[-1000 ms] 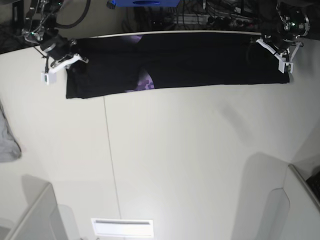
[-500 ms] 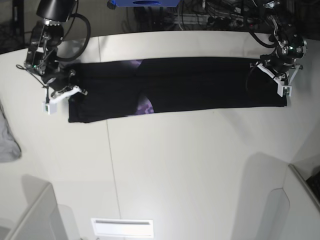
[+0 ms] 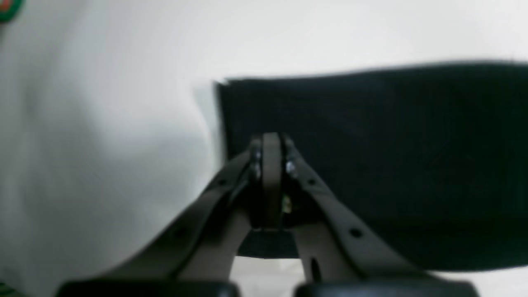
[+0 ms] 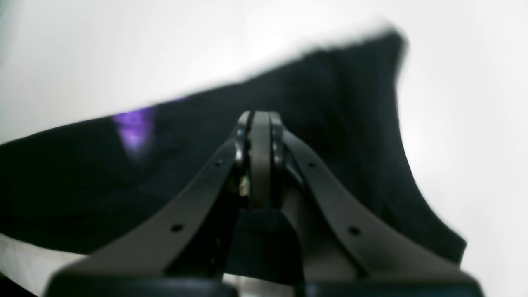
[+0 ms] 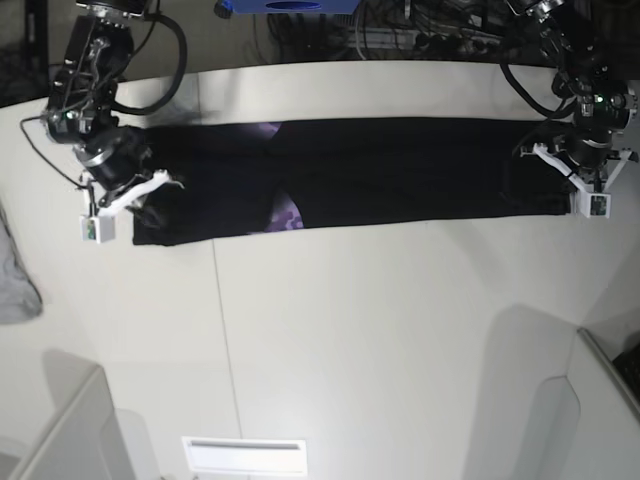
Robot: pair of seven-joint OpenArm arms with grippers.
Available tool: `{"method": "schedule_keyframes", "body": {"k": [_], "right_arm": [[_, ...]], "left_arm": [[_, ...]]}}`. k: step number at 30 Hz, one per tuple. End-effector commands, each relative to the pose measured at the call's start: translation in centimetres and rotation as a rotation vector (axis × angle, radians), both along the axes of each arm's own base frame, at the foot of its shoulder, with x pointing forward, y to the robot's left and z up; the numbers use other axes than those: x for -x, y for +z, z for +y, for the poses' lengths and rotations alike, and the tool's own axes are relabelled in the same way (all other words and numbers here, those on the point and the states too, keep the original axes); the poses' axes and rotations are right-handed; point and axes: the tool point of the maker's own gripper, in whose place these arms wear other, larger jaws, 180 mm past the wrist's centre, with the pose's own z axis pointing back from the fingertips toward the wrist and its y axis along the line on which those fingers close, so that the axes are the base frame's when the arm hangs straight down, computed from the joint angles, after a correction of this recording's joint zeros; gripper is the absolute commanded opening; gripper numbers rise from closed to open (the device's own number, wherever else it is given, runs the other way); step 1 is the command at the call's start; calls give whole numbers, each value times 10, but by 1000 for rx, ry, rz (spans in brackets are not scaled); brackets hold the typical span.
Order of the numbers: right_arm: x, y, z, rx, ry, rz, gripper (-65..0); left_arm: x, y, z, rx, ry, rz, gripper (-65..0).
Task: Fold the T-shirt properly
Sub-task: 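Release the hem and move both grippers to the folded edge, then grasp the strip's ends with both grippers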
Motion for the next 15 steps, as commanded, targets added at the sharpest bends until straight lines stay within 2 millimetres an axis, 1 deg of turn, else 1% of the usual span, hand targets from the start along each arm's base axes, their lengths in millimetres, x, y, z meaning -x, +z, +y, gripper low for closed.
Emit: {"method": "schedule_keyframes", "body": {"k": [1, 3, 4, 7, 8, 12, 13, 14, 15], "right_arm": [[-2, 17, 6, 9, 26, -57, -650], [3, 24, 19, 14, 67, -75, -650], [5, 23, 23, 12, 79, -69, -650], [11, 15, 29, 2, 90, -43, -650], [13, 12, 32, -4, 97, -35, -650], [16, 10, 47, -17, 137, -25, -650], [16, 9, 49, -19, 143, -25, -650], [17, 9, 52, -22, 152, -22, -650], [17, 9, 54, -24, 157, -22, -650]], "left_arm": [[-2, 11, 3, -3, -17, -37, -650], [3, 20, 11, 45, -20, -91, -650], [12, 19, 17, 71, -6, -101, -650], [25, 20, 28, 134, 26, -138, -650], [28, 21, 34, 139, 34, -138, -587], [41, 1, 45, 211, 87, -116, -221], [42, -3, 49, 223, 99, -113, -138], [44, -9, 51, 237, 101, -98, -66], [44, -14, 50, 246, 89, -85, -28]]}}
